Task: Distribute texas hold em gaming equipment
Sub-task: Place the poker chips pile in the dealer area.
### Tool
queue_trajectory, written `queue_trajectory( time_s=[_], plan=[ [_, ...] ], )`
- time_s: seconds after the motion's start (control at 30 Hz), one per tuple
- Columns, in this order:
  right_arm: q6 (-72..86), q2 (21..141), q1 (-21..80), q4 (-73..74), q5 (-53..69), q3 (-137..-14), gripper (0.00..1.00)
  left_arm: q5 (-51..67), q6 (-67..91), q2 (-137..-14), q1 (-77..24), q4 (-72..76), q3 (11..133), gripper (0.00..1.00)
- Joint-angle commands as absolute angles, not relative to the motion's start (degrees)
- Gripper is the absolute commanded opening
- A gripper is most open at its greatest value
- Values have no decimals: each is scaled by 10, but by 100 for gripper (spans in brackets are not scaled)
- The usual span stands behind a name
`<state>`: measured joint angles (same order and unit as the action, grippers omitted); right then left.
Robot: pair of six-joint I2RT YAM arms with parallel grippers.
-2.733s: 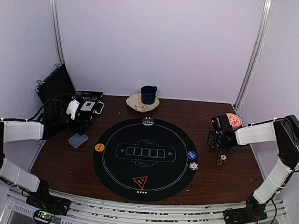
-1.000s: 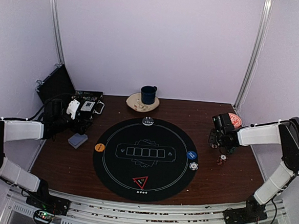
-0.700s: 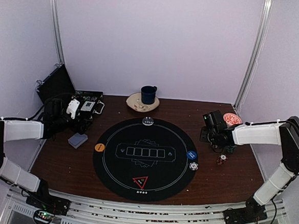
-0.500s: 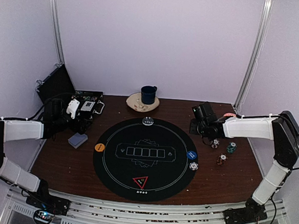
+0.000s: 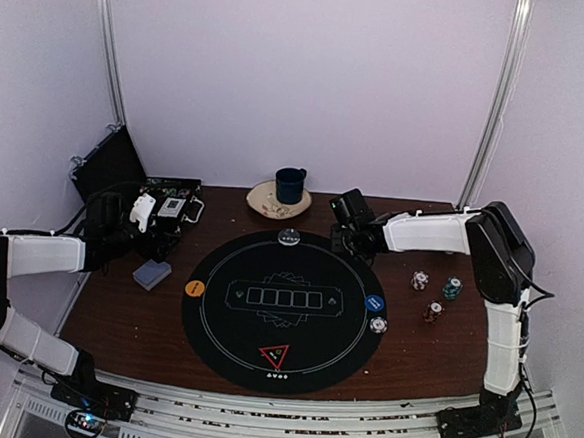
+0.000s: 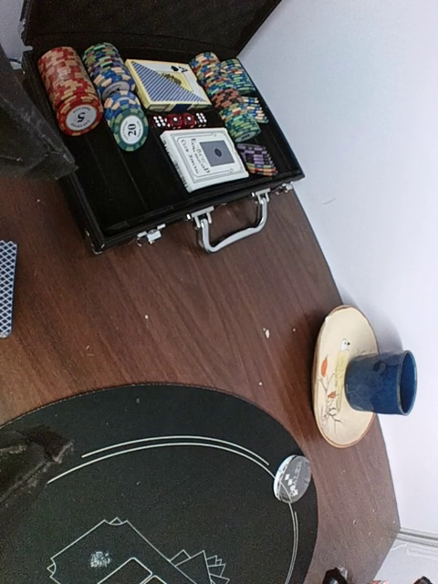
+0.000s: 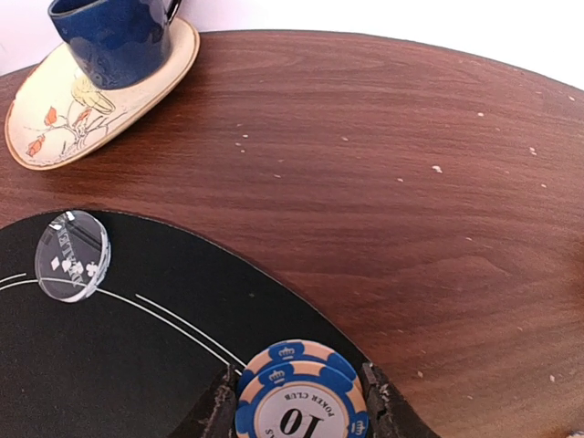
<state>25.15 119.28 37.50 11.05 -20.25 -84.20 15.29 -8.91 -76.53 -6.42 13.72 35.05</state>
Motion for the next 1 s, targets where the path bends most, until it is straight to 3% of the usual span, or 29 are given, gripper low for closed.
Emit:
queue_trajectory(
  time_s=[0.0, 0.97],
  plan=[
    [244, 1229, 380, 110, -196, -887, 22, 152, -87, -770, -60, 162, 365, 98],
    [228, 1420, 390, 127, -140, -1098, 23, 147, -90, -778, -60, 165, 366, 98]
  ],
)
